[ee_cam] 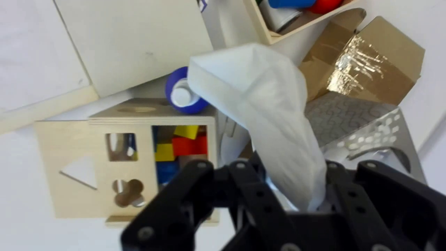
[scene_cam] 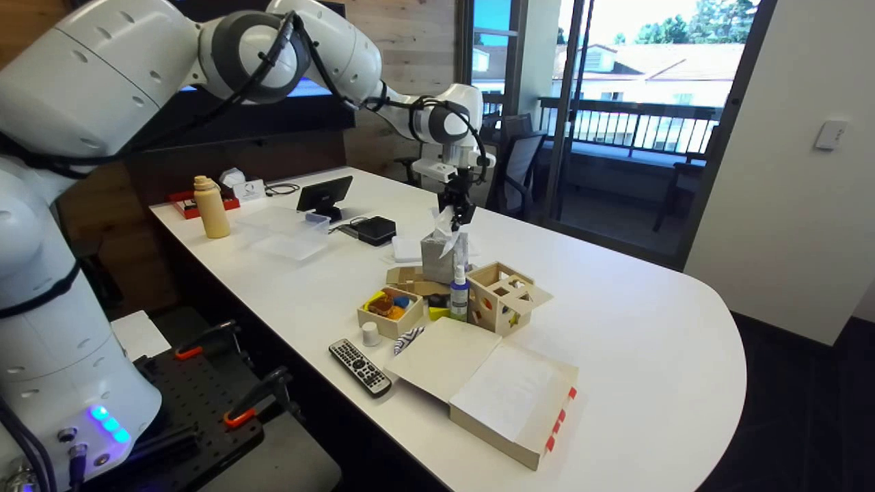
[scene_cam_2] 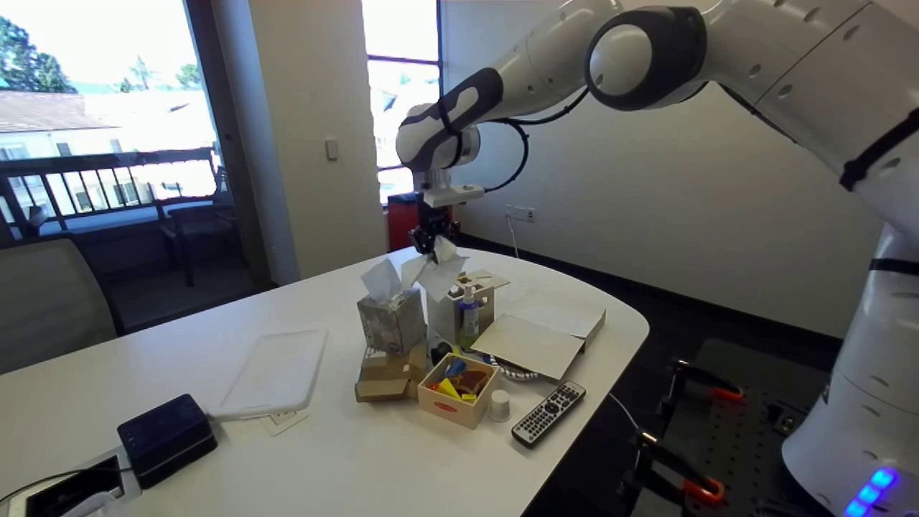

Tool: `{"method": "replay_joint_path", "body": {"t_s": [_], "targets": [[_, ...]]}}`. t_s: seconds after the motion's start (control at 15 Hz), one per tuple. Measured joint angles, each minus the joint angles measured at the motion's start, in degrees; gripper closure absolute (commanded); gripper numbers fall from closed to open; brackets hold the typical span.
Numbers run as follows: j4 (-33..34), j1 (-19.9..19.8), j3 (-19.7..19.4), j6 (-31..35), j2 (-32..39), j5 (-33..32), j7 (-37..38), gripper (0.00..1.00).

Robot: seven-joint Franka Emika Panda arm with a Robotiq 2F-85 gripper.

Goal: Use the napkin to wipe the book

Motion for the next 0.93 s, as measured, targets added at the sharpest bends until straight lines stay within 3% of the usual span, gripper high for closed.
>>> {"method": "replay_joint_path", "body": {"t_s": [0.53, 0.93], "targets": [[-21.22, -4.45, -9.13, 17.22, -13.16, -0.73, 7.75, 0.97], [-34.89, -9.47, -8.22, 33.7, -12.81, 0.88, 6.19, 0.97]]}}
